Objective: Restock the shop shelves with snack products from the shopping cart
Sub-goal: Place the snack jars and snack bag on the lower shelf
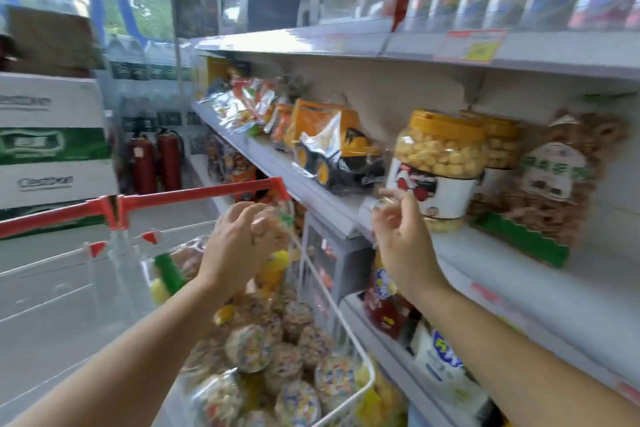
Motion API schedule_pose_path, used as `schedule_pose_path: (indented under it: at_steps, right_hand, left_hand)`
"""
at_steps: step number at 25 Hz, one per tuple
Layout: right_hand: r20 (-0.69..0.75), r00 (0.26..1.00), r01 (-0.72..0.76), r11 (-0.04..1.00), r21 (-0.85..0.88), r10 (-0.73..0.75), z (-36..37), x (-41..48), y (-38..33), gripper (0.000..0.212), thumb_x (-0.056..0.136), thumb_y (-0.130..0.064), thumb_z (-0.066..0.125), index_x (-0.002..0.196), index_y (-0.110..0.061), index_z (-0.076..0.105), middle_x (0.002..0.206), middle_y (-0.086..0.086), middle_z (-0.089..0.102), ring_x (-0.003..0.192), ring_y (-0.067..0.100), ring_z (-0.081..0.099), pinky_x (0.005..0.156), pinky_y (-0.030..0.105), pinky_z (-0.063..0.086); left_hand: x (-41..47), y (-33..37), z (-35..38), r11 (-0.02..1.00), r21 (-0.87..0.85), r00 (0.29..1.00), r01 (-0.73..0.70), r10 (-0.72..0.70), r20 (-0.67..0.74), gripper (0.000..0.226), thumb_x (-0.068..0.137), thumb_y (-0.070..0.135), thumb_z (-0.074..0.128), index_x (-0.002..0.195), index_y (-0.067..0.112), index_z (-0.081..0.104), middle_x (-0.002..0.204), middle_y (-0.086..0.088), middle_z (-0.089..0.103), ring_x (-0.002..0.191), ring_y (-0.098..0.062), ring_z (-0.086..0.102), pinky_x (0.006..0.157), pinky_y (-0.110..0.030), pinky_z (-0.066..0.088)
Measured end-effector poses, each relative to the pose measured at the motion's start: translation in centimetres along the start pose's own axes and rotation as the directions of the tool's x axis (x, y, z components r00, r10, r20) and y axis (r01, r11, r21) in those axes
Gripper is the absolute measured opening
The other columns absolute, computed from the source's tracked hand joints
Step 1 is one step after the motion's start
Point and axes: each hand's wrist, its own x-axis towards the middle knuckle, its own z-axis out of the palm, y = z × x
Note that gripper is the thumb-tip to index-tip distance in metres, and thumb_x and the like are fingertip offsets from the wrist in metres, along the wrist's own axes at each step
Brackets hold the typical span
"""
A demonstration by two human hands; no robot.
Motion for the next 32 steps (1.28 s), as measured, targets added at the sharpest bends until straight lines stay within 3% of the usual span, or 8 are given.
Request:
schedule_pose_path:
  at_steps: [4, 7, 10, 13, 15, 19, 24, 32]
  right_hand:
    - [0.384, 0.779, -0.581, 0.801, 0.142, 0.496, 10.4, -1.4, 3.1, 0.034, 0.101, -0.032, 0.051, 0.13, -0.017, 0.042, 0.114, 0.007, 0.056, 0.096, 0.026, 0.064, 0.081, 0.038, 0.055]
    - [0.564, 0.58, -0.799, 0.546, 0.252, 0.588, 15.7, -2.2, 5.1, 0.047, 0.1, -0.036, 0.052, 0.141, -0.015, 0.042, 0.136, 0.017, 0.048, 0.114, 0.033, 0.057, 0.086, 0.041, 0.053]
    - [0.652, 0.494, -0.868, 0.361, 0.339, 0.575, 18.2, -2.5, 4.9, 0.044, 0.1, -0.034, 0.052, 0.14, -0.017, 0.044, 0.136, 0.018, 0.049, 0.11, 0.032, 0.058, 0.091, 0.041, 0.053]
    - [0.673, 0.489, -0.871, 0.274, 0.407, 0.555, 19.3, -2.6, 4.1, 0.03, 0.103, -0.03, 0.047, 0.128, -0.015, 0.047, 0.121, 0.017, 0.057, 0.091, 0.027, 0.06, 0.083, 0.037, 0.052]
    - [0.686, 0.493, -0.869, 0.257, 0.424, 0.535, 19.8, -2.7, 3.6, 0.03, 0.102, -0.033, 0.047, 0.126, -0.015, 0.051, 0.117, 0.013, 0.06, 0.096, 0.027, 0.06, 0.084, 0.037, 0.05]
    - [0.678, 0.521, -0.842, 0.184, 0.507, 0.518, 20.0, -3.4, 4.0, 0.043, 0.09, -0.04, 0.065, 0.123, -0.014, 0.059, 0.126, 0.016, 0.061, 0.117, 0.037, 0.056, 0.102, 0.049, 0.047]
    - [0.693, 0.526, -0.847, 0.235, 0.476, 0.493, 18.7, -4.5, 4.2, 0.07, 0.069, -0.052, 0.08, 0.122, -0.009, 0.063, 0.116, 0.019, 0.069, 0.111, 0.04, 0.062, 0.095, 0.059, 0.049]
    - [0.337, 0.846, -0.52, 0.503, 0.69, 0.412, 12.5, -5.3, 1.9, 0.077, 0.063, -0.032, 0.089, 0.132, -0.021, 0.056, 0.116, 0.01, 0.07, 0.108, 0.029, 0.067, 0.082, 0.047, 0.058]
  left_hand:
    - [-0.6, -7.9, -3.0, 0.935, 0.327, 0.957, 0.141, -0.213, 0.195, 0.109, 0.075, 0.076, 0.064, 0.159, 0.024, 0.017, 0.166, -0.008, 0.011, 0.153, -0.027, 0.006, 0.123, -0.043, 0.011]
    - [-0.5, -10.6, -3.3, 0.9, 0.398, 0.878, 0.179, -0.328, 0.348, 0.127, 0.064, 0.079, 0.07, 0.159, 0.033, -0.001, 0.167, -0.008, 0.004, 0.153, -0.03, 0.007, 0.121, -0.049, 0.015]
    - [0.2, -11.6, -3.1, 0.86, 0.498, 0.858, 0.116, -0.339, 0.386, 0.128, 0.065, 0.071, 0.076, 0.157, 0.037, -0.006, 0.165, -0.009, 0.011, 0.15, -0.031, 0.012, 0.118, -0.053, 0.021]
    - [0.4, -11.9, -2.5, 0.856, 0.505, 0.879, 0.11, -0.321, 0.353, 0.12, 0.067, 0.058, 0.079, 0.157, 0.039, 0.001, 0.155, -0.008, 0.026, 0.143, -0.029, 0.019, 0.114, -0.056, 0.027]
    - [0.0, -11.9, -2.2, 0.88, 0.455, 0.896, 0.135, -0.304, 0.323, 0.114, 0.065, 0.056, 0.078, 0.155, 0.041, 0.009, 0.144, -0.006, 0.032, 0.137, -0.028, 0.022, 0.112, -0.057, 0.028]
    - [-2.1, -11.2, -2.1, 0.914, 0.373, 0.926, 0.158, -0.268, 0.265, 0.104, 0.065, 0.053, 0.074, 0.152, 0.042, 0.019, 0.137, -0.002, 0.034, 0.131, -0.025, 0.024, 0.115, -0.05, 0.024]
    - [-5.3, -9.1, -2.4, 0.968, 0.229, 0.961, 0.104, -0.157, 0.226, 0.11, 0.048, 0.073, 0.058, 0.15, 0.044, 0.026, 0.139, 0.004, 0.036, 0.128, -0.019, 0.023, 0.112, -0.044, 0.028]
    - [-8.1, -3.6, -1.0, 0.982, 0.002, 0.98, -0.189, 0.189, -0.062, 0.097, 0.057, 0.062, 0.065, 0.145, 0.045, 0.028, 0.139, 0.004, 0.036, 0.128, -0.02, 0.028, 0.106, -0.046, 0.032]
